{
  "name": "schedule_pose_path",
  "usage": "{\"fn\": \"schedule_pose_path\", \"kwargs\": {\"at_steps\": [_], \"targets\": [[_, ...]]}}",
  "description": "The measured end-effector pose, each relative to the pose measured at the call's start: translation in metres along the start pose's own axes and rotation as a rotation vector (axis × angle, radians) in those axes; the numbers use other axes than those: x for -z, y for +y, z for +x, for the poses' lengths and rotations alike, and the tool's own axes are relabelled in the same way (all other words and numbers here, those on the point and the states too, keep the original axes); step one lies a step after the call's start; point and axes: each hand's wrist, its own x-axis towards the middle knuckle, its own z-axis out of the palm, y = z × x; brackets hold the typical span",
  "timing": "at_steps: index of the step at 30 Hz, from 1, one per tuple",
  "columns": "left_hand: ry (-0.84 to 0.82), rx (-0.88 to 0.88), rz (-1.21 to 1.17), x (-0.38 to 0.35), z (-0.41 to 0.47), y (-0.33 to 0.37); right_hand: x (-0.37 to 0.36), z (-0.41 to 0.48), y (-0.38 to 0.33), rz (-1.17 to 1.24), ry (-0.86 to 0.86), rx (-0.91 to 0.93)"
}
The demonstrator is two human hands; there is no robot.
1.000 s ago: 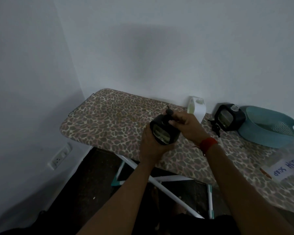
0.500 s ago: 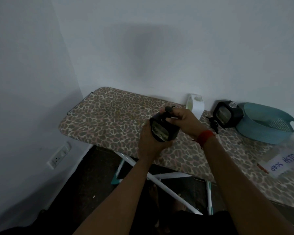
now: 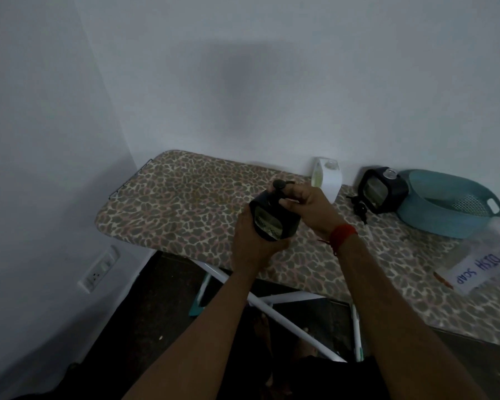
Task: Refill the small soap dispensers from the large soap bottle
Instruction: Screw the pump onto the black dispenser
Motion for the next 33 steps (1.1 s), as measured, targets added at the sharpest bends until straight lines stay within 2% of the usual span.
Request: {"fn": "schedule_pose_path", "kwargs": {"at_steps": [3, 7, 11, 17, 23, 26, 33], "targets": [[0.013, 0.012, 0.030, -0.001, 0.000, 0.001, -0.008, 0.007, -0.003, -0.158, 0.095, 0.017], [-0.002, 0.061, 0.062, -0.003, 0.000, 0.000, -0.020, 0.007, 0.006, -0.251, 0.234, 0.020], [-0.016, 0.081, 0.105, -0.002, 0.000, 0.004, -0.034, 0.000, 0.008, -0.231, 0.460, 0.033], [-0.005, 0.068, 0.124, -0.002, -0.004, 0.009, -0.063, -0.010, 0.000, -0.202, 0.701, -0.005], [0.004, 0.060, 0.146, -0.003, -0.004, 0.008, -0.049, -0.013, -0.005, -0.194, 0.570, -0.028], [0.008, 0.049, 0.161, -0.003, -0.003, 0.007, -0.048, -0.015, -0.006, -0.100, 0.567, 0.016], [-0.032, 0.075, 0.158, -0.001, 0.000, 0.005, -0.047, -0.011, -0.002, -0.149, 0.589, 0.108]]}}
